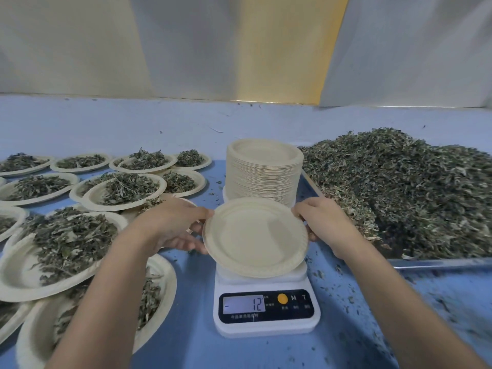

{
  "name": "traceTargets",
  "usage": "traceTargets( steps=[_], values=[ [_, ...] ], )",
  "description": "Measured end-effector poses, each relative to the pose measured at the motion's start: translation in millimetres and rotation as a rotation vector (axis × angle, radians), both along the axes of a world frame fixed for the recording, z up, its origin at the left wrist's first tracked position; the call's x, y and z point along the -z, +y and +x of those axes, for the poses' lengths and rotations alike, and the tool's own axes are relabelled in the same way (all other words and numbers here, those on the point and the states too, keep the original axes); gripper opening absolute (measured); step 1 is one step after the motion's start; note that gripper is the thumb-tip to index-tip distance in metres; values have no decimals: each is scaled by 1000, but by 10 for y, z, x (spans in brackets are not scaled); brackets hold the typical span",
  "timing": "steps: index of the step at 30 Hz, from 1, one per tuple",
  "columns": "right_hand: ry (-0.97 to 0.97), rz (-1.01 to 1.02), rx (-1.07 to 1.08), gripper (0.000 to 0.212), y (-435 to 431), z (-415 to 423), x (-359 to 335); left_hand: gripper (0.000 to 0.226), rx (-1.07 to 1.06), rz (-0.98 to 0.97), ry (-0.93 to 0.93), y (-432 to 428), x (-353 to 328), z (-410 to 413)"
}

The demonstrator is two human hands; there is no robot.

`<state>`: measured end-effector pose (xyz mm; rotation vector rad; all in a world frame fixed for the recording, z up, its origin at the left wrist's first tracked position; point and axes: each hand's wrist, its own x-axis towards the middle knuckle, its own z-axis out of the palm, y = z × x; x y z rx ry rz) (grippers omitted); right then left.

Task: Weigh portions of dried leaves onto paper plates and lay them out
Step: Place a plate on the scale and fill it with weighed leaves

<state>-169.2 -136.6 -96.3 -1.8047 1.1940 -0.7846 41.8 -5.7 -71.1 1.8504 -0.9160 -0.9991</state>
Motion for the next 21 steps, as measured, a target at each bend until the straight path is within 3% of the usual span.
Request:
traceTargets(
  steps=[4, 8, 14, 16, 21],
  values=[
    [16, 10, -5, 18, -12, 0, 46, 28, -2, 28, 9, -13, 19, -7],
    [33, 4, -1, 33, -16, 7, 74, 30, -24, 72, 9, -18, 58, 9],
    [122, -11, 44, 37, -67, -2, 102, 29, -83, 100, -27, -51, 78, -14],
    [102, -37, 69, 37, -91, -29, 104, 25, -118, 24, -129, -109, 94, -22],
    [-19, -167, 152, 22, -174, -160, 66, 19, -121, -241, -586, -202, 65, -239]
  ],
)
